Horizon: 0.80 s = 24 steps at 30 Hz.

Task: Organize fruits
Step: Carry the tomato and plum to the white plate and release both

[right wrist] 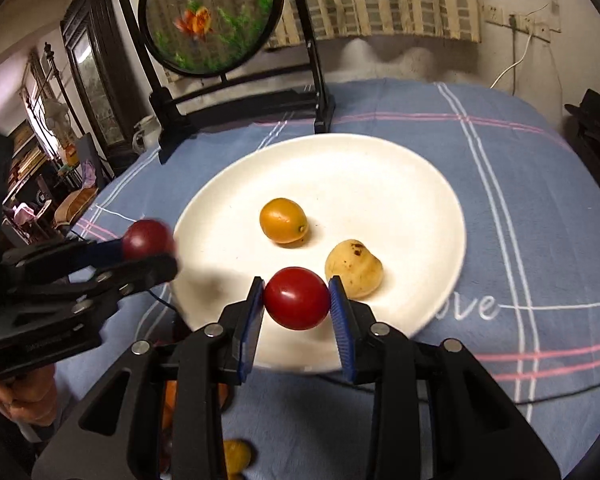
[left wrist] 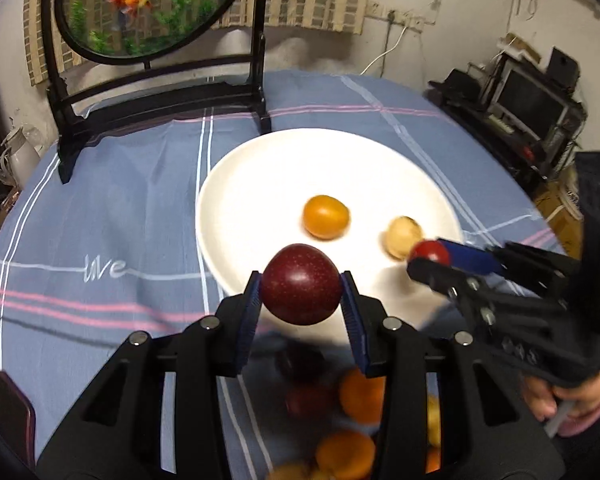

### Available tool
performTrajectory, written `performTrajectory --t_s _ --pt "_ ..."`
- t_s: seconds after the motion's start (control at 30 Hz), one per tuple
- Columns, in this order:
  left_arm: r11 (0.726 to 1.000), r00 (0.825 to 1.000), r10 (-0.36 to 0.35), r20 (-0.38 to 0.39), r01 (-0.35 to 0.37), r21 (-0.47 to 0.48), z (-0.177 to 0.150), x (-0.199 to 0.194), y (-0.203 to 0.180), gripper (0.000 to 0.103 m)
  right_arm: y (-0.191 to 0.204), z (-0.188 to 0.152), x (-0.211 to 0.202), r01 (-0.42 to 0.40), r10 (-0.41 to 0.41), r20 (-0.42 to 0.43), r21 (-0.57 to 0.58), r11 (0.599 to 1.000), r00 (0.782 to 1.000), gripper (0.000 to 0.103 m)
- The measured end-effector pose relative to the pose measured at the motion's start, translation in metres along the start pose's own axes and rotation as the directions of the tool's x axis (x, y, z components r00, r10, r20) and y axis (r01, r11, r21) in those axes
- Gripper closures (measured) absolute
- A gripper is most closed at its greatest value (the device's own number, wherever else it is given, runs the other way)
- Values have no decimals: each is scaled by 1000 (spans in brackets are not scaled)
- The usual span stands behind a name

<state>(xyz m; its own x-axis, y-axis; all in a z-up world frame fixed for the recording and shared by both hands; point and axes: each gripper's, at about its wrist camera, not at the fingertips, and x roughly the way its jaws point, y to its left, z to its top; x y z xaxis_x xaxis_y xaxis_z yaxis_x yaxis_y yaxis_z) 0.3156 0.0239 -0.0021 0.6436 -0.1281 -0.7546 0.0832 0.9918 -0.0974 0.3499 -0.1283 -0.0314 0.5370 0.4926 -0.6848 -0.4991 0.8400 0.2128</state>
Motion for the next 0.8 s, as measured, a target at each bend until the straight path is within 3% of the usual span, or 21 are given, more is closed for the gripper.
performTrajectory --t_s 0.23,0.47,0.67,0.8 --pt "1000 997 21 -77 -21 3 13 42 6 63 8 1 21 28 -31 -45 -72 997 998 69" --pt "999 994 46 -102 -45 14 12 57 5 61 12 0 34 44 -51 -82 -89 995 995 68" --pt "994 994 107 -3 -107 4 9 22 2 17 15 -1 14 53 -57 -48 -80 995 997 59" --pt "986 985 164 61 -166 19 -10 -22 -1 10 22 -13 -19 27 -27 -2 -80 996 1000 54"
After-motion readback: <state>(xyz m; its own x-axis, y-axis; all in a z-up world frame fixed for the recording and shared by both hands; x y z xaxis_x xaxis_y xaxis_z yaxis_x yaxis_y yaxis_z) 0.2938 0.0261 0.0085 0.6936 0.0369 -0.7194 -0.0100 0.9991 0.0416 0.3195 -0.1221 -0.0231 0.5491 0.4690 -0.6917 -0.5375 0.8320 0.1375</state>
